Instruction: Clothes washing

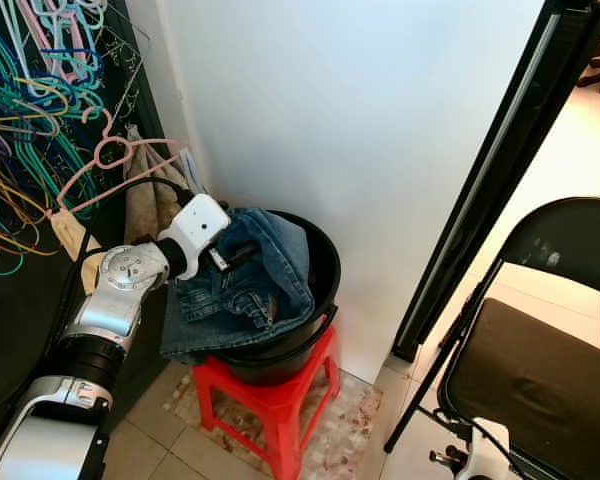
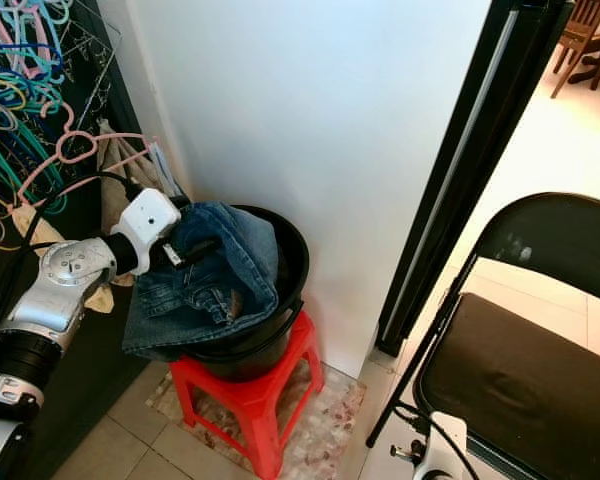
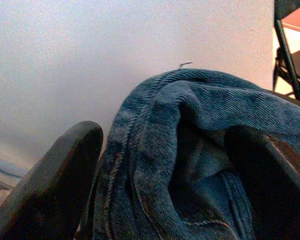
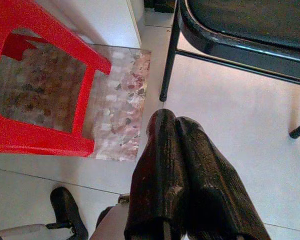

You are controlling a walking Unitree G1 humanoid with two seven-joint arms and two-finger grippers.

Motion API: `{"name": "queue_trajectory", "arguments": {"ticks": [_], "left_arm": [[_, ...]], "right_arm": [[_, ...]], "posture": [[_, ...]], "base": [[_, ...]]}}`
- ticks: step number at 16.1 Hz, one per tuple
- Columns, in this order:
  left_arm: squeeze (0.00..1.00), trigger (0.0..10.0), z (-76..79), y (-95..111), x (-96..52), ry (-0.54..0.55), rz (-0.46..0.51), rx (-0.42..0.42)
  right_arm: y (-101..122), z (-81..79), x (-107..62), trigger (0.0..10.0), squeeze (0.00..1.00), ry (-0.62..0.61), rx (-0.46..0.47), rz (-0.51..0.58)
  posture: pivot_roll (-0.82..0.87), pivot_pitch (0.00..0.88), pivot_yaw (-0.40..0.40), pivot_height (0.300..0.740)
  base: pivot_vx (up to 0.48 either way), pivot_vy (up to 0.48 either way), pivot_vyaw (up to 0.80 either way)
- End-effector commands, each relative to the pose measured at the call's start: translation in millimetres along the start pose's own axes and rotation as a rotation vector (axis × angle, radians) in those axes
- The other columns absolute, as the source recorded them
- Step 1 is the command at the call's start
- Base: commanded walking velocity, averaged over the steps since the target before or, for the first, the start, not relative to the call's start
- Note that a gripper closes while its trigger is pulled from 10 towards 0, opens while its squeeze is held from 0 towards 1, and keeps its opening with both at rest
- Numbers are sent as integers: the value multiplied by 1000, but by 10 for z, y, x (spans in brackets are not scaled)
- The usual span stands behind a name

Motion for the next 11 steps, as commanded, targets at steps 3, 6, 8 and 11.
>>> {"name": "queue_trajectory", "arguments": {"ticks": [3,6,8,11], "left_arm": [[0,10000,-52,-8,-64,-45,-14,39],[0,10000,-92,-36,-35,-5,-46,57],[0,10000,-76,-26,27,20,-48,31],[0,10000,36,8,116,-5,-38,22]], "right_arm": [[-13,16,-3,10000,0,-8,16,-5],[-13,15,-3,10000,0,-7,15,-7],[-14,15,-3,10000,0,-7,14,-8],[-15,14,-2,10000,0,-8,17,-7]], "posture": [[-1,0,-15,740],[-1,0,-15,740],[-1,0,-15,740],[0,0,-14,740]], "base": [[0,0,0],[0,0,0],[0,0,0],[0,0,0]]}}
Point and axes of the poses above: a point about 5 cm out from each wrist's last joint towards the gripper, its own x axis pointing out of the wrist towards the gripper, its own y axis along the axis of the wrist's last joint, z = x × y, the point moved 3 cm from there along x, pointing out of the wrist towards the gripper, and after that the axes turned 12 degrees about x, right-handed, at the moved point
